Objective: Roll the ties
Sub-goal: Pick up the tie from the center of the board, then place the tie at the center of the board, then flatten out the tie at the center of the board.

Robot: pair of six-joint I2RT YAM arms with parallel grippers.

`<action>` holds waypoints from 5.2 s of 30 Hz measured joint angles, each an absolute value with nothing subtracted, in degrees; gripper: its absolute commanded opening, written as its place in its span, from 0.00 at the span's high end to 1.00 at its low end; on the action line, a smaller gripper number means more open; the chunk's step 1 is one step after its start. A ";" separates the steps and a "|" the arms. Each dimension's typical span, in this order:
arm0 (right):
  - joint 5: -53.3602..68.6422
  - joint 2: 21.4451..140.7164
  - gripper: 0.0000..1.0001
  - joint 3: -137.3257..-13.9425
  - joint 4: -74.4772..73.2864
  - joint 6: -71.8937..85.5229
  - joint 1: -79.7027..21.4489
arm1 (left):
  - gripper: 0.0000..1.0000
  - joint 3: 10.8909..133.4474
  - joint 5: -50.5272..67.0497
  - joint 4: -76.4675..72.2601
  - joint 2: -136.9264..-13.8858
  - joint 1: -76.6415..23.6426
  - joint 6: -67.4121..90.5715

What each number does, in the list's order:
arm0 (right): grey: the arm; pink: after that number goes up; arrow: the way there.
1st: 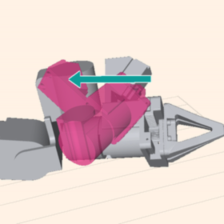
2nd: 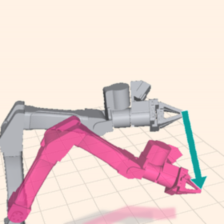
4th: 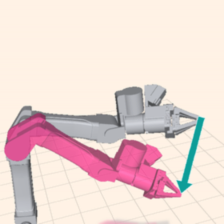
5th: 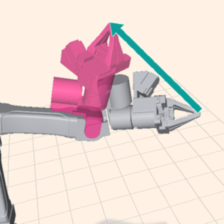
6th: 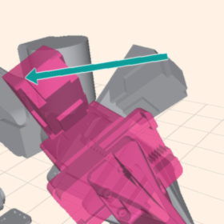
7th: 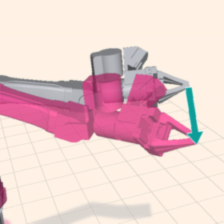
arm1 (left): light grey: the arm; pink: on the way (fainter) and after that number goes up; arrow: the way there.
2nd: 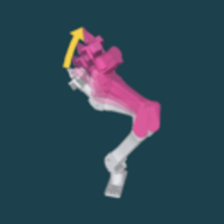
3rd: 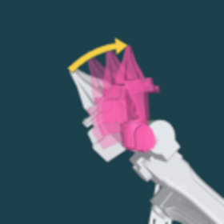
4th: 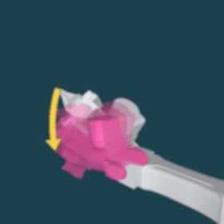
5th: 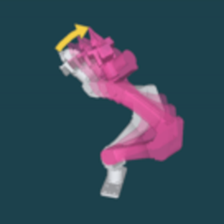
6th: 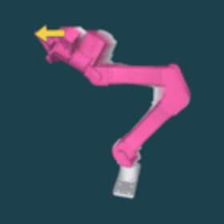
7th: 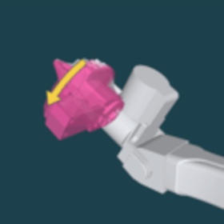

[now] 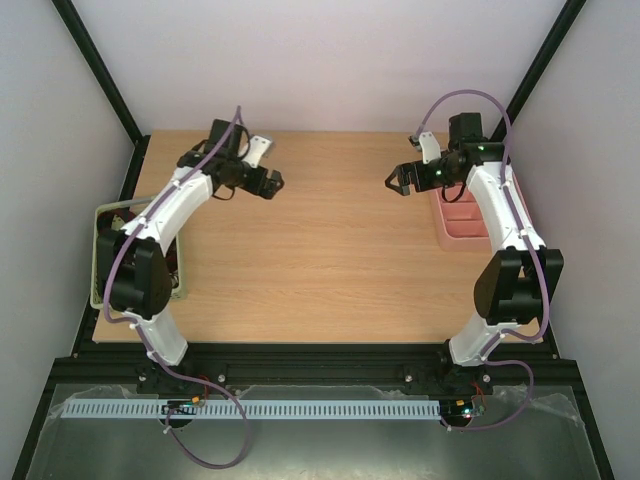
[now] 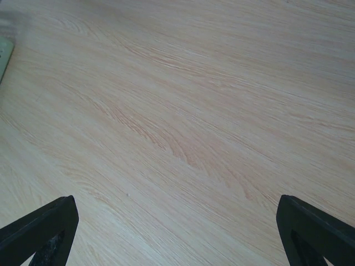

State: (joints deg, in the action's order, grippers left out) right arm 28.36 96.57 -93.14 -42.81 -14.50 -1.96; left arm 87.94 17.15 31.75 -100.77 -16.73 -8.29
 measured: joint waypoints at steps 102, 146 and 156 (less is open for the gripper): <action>19.90 103.81 0.01 -97.54 -46.24 -14.96 -8.56 | 0.80 93.01 44.93 -10.46 -90.15 -24.71 31.53; 29.21 103.53 0.43 -80.55 -50.24 -20.12 -10.79 | 0.46 71.00 26.81 31.42 -105.73 -36.64 -63.94; 28.38 98.02 0.63 -71.29 -45.69 -21.32 -14.39 | 0.98 71.46 24.51 27.94 -105.60 -33.26 -61.34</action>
